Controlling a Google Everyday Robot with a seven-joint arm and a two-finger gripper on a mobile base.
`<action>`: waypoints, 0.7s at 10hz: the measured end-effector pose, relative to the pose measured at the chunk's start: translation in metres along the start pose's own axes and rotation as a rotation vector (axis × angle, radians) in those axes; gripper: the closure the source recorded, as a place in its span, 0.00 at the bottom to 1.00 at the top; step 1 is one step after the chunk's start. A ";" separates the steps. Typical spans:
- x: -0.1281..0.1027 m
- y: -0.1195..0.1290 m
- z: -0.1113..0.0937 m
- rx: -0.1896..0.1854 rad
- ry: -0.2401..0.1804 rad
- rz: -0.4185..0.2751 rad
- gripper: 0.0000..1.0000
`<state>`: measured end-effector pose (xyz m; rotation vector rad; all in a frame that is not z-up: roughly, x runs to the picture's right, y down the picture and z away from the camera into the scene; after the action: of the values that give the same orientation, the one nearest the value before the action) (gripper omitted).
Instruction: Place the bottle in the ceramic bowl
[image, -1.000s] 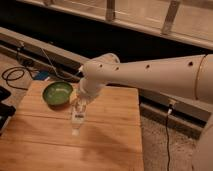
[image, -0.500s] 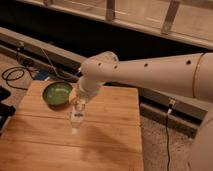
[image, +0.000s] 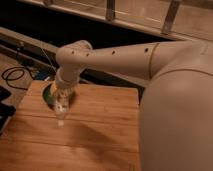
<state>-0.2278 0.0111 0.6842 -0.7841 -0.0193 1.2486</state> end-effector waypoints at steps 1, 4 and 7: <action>-0.014 0.011 0.006 -0.025 0.007 -0.028 1.00; -0.067 0.045 0.029 -0.184 0.013 -0.100 1.00; -0.085 0.054 0.036 -0.249 0.005 -0.122 1.00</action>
<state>-0.3179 -0.0373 0.7153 -0.9863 -0.2196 1.1406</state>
